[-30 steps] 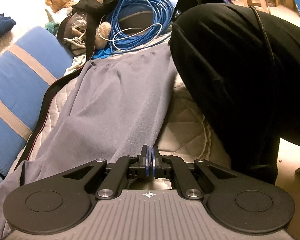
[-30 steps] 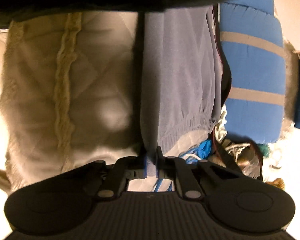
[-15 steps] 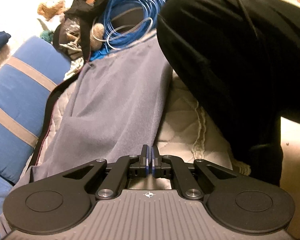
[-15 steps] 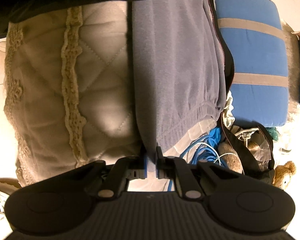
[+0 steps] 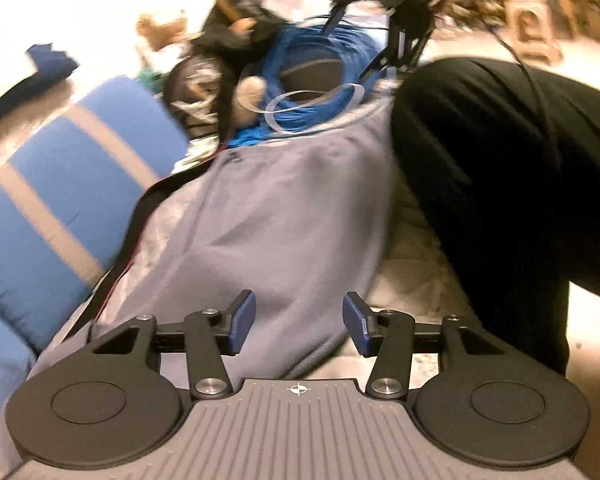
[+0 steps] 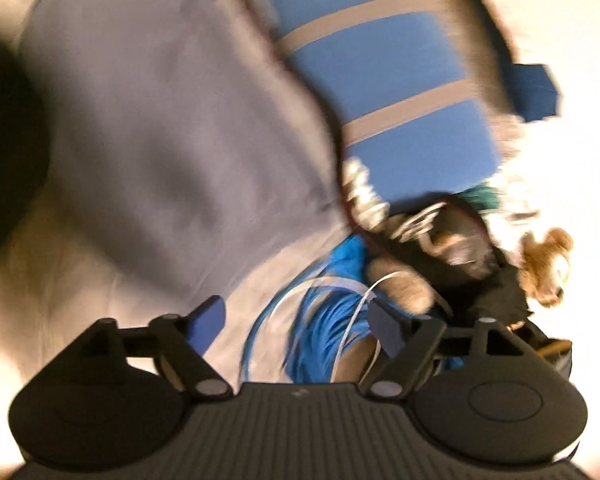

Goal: Fold clothes

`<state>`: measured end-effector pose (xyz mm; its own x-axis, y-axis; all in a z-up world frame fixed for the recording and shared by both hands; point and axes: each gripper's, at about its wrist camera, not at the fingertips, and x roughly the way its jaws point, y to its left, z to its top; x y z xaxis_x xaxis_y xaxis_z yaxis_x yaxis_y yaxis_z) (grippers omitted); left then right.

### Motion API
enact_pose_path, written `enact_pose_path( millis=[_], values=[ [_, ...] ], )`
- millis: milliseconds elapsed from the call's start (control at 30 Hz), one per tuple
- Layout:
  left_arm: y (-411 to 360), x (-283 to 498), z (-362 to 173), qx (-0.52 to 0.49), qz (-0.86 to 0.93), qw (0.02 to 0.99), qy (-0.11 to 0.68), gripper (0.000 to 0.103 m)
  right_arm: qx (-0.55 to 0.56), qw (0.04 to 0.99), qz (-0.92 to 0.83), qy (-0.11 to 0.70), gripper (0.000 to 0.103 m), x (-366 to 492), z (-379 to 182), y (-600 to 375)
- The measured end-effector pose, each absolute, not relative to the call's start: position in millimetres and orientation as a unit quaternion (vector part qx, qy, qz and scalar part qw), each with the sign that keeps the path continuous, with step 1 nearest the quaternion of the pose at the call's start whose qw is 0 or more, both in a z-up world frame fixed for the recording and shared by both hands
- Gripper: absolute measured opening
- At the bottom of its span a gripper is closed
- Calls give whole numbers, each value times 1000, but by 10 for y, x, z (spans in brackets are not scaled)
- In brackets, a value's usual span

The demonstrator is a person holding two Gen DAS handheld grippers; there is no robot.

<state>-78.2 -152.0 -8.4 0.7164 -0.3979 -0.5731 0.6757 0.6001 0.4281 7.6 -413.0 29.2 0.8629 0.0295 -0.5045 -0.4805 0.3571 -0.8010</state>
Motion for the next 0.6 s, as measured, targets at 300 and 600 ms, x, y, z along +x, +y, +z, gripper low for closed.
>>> enact_pose_path(
  millis=[300,600],
  values=[
    [-732,-431,8,293,-127,916,245,47,-400,872,226,168,101,-171,699,-3111],
    [137,-49,-345,369,85,878,293,47,-291,889,313,165,103,-270,358,-2184]
  ],
)
